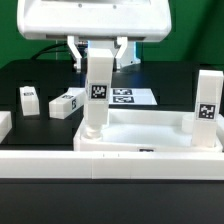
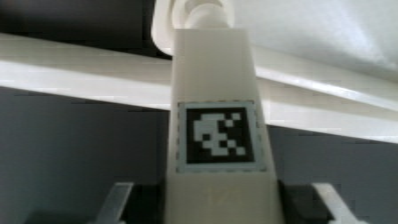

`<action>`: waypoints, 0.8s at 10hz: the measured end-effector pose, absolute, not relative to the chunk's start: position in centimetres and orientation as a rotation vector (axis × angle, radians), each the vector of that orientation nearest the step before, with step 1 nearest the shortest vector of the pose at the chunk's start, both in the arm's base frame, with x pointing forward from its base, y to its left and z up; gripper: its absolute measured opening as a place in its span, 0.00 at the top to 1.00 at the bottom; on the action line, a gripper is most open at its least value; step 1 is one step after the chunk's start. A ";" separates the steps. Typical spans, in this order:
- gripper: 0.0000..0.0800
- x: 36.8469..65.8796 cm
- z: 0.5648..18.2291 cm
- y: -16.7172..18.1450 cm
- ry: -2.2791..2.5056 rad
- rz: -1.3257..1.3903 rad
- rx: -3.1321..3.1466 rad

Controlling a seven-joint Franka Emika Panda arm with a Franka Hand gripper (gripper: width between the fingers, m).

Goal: Assemble desk

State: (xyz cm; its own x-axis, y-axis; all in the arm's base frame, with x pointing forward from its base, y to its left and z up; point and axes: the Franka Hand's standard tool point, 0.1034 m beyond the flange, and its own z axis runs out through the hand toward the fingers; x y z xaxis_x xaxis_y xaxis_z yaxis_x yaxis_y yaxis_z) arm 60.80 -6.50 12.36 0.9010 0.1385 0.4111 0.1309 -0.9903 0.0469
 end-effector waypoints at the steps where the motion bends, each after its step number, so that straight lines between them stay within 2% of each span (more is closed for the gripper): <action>1: 0.64 60.8 12.3 -6.5 0.215 0.658 3.046; 8: 0.64 60.6 11.3 -6.9 0.207 0.659 3.034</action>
Offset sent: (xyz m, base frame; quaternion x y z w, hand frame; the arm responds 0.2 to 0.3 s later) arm 0.0030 -0.0018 -0.0050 0.0003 0.0089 -0.0015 1.0000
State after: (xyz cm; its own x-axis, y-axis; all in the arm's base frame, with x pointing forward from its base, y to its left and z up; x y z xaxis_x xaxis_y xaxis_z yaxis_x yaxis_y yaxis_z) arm 60.60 -6.86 11.29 0.9015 0.1362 0.4109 0.1233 -0.9907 0.0578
